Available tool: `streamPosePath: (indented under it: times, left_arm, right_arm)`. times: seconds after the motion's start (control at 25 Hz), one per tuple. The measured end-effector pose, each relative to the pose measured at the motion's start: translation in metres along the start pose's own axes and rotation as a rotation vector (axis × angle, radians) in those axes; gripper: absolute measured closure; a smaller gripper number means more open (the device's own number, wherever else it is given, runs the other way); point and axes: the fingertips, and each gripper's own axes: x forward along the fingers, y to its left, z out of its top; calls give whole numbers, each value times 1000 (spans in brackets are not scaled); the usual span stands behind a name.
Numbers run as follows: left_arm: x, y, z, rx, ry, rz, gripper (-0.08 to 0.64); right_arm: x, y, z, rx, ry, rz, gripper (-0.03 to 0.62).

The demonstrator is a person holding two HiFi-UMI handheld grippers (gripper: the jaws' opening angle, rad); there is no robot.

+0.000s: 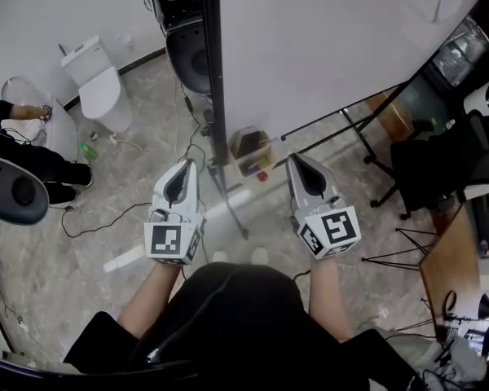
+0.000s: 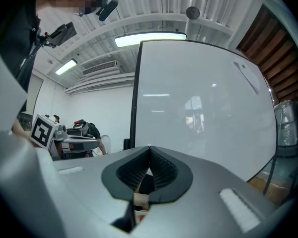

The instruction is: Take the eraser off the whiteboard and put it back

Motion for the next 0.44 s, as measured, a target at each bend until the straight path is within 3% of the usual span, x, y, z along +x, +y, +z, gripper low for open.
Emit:
streamPosePath:
  times: [0.44]
  left_arm:
    - [-1,-1,0,-14,-1,-17,555]
  right_arm:
    - [0,3,-1,4,3,-2,583]
